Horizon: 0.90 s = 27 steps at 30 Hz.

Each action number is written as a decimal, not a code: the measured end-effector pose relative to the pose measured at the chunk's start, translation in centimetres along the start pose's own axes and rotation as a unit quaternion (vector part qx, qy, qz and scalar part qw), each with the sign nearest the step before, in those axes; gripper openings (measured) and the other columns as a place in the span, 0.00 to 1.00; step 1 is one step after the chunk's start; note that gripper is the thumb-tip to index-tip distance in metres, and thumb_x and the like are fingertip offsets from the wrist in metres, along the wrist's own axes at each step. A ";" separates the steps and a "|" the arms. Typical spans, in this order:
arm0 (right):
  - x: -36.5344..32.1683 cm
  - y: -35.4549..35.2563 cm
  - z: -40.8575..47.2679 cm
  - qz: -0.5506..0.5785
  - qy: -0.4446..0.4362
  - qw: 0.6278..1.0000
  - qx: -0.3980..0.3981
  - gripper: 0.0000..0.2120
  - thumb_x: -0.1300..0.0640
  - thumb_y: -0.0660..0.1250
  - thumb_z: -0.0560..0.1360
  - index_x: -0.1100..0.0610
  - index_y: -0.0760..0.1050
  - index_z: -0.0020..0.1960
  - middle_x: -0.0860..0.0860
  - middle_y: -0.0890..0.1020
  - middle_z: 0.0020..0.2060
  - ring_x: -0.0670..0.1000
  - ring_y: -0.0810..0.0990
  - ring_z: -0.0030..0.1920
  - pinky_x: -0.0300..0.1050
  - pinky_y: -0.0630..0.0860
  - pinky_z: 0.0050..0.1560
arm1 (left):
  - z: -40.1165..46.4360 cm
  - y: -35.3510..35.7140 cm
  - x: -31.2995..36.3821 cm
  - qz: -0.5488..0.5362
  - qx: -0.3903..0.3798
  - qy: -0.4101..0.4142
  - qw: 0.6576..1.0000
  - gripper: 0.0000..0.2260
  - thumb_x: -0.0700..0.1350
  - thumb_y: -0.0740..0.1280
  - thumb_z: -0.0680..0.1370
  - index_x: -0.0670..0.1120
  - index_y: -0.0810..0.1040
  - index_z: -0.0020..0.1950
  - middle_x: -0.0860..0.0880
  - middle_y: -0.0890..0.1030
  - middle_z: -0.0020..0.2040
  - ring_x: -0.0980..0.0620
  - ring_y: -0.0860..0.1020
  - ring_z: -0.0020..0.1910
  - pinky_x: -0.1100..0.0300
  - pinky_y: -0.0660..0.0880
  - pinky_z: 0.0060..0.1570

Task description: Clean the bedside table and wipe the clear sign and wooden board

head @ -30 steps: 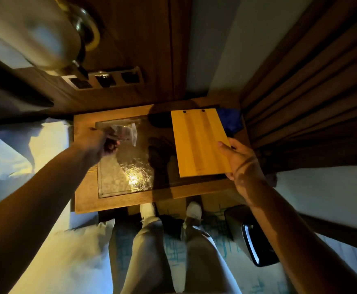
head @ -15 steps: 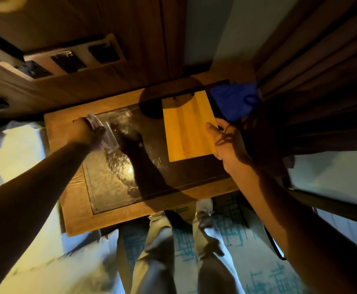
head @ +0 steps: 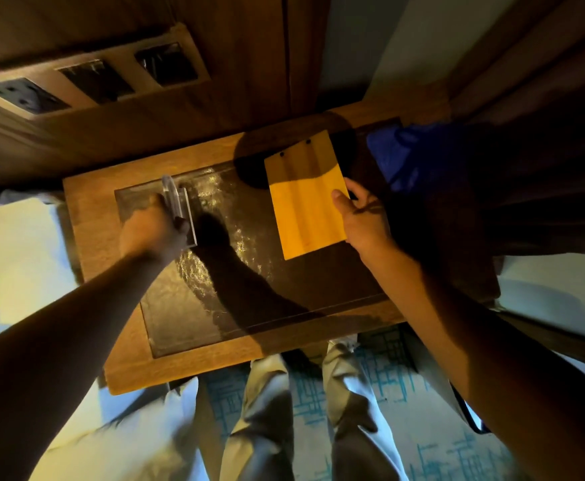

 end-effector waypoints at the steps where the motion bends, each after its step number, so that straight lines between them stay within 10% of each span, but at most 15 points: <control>1: 0.5 0.2 0.1 -0.001 0.003 1.000 -0.003 0.21 0.50 0.64 0.81 0.51 0.69 0.74 0.48 0.80 0.61 0.42 0.80 0.52 0.41 0.80 0.53 | -0.2 0.1 -0.1 0.001 -0.004 0.003 1.000 0.18 0.47 0.69 0.78 0.38 0.70 0.62 0.35 0.82 0.51 0.34 0.81 0.46 0.52 0.69 0.35; 11: 3.4 0.6 1.5 -0.180 0.008 0.984 -0.007 0.17 0.53 0.66 0.79 0.48 0.74 0.68 0.49 0.79 0.30 0.50 0.78 0.35 0.45 0.71 0.37 | -0.6 0.6 -1.7 -0.001 -0.017 0.012 1.000 0.17 0.52 0.70 0.77 0.43 0.74 0.60 0.39 0.83 0.49 0.39 0.81 0.42 0.55 0.73 0.34; 13: 3.7 0.5 1.8 -0.205 0.013 0.979 0.005 0.09 0.53 0.66 0.79 0.48 0.78 0.58 0.52 0.84 0.39 0.50 0.79 0.36 0.43 0.68 0.37 | -0.6 0.6 -2.1 0.001 -0.009 0.008 1.000 0.16 0.55 0.67 0.78 0.45 0.76 0.60 0.40 0.83 0.50 0.40 0.81 0.44 0.53 0.75 0.35; 27: 2.7 -1.0 1.0 -0.251 0.038 0.966 0.046 0.23 0.57 0.65 0.78 0.50 0.69 0.72 0.52 0.80 0.64 0.55 0.80 0.61 0.46 0.75 0.52 | -2.1 -3.7 -0.7 -0.003 0.102 0.064 0.993 0.14 0.53 0.68 0.79 0.46 0.80 0.57 0.40 0.82 0.54 0.36 0.80 0.49 0.55 0.71 0.38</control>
Point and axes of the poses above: each hand's wrist, its own z-axis towards the middle knuckle, its own y-axis out of the palm, x = y × z, the point moved 7 cm from there along z, towards the middle knuckle
